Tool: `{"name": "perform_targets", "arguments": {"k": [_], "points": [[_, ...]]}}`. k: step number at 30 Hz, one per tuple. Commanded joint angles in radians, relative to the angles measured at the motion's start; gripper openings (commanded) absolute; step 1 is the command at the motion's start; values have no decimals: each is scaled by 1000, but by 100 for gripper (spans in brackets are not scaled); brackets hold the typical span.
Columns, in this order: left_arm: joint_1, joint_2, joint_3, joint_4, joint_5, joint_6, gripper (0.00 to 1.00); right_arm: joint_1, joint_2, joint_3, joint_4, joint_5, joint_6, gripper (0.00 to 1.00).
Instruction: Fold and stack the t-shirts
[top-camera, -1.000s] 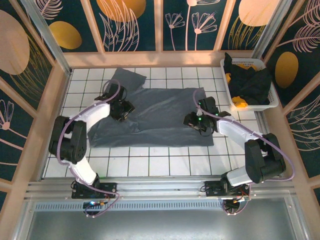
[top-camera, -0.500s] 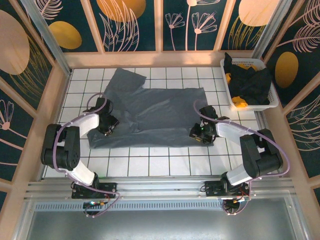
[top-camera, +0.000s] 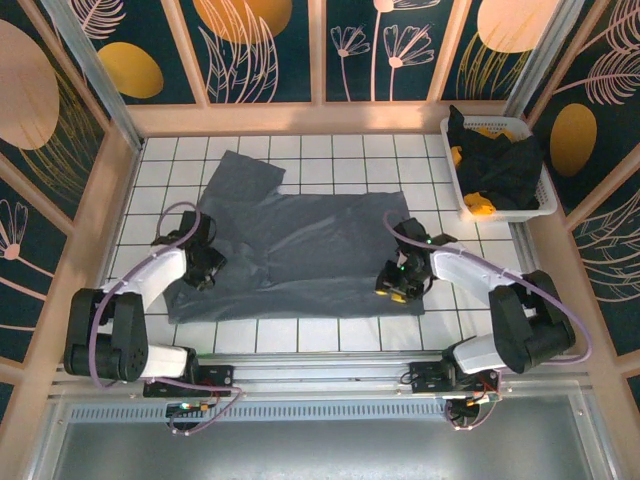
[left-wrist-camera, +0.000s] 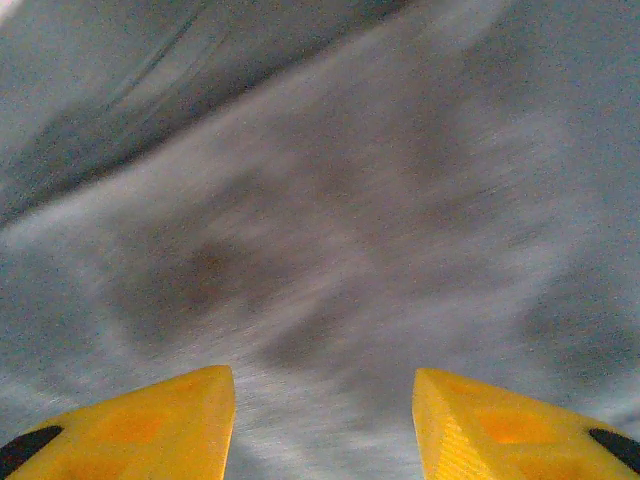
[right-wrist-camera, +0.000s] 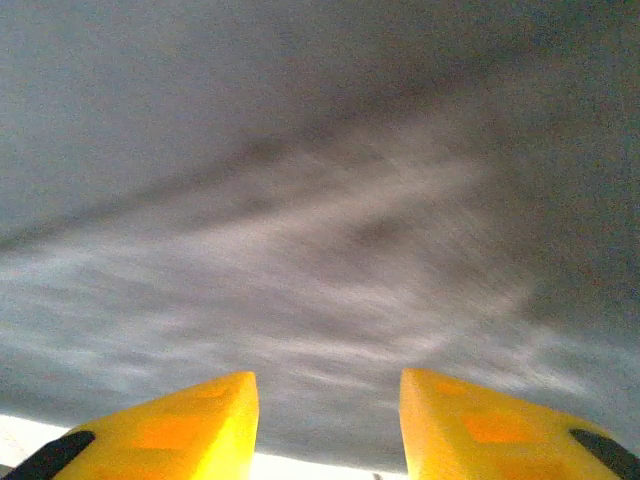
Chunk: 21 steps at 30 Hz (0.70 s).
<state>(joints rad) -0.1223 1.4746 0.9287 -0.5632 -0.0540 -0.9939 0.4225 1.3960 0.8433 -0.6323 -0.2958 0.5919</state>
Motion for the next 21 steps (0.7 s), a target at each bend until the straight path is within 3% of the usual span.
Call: {"name": "perform_targets", "arguments": {"k": [1, 5, 9, 12, 16, 21], "points": [[6, 179, 281, 17, -38, 136, 50, -48, 32, 137, 106, 25, -49, 45], [6, 501, 675, -24, -71, 265, 45, -105, 200, 322, 219, 19, -85, 45], [6, 780, 1067, -127, -179, 350, 43, -133, 357, 533, 239, 15, -102, 44], [10, 924, 1257, -125, -232, 371, 43, -146, 432, 645, 212, 3, -116, 44], [17, 1046, 1379, -27, -270, 386, 44, -170, 455, 682, 196, -28, -107, 43], [30, 1136, 1407, 113, -282, 384, 45, -178, 426, 652, 192, -43, -107, 44]]}}
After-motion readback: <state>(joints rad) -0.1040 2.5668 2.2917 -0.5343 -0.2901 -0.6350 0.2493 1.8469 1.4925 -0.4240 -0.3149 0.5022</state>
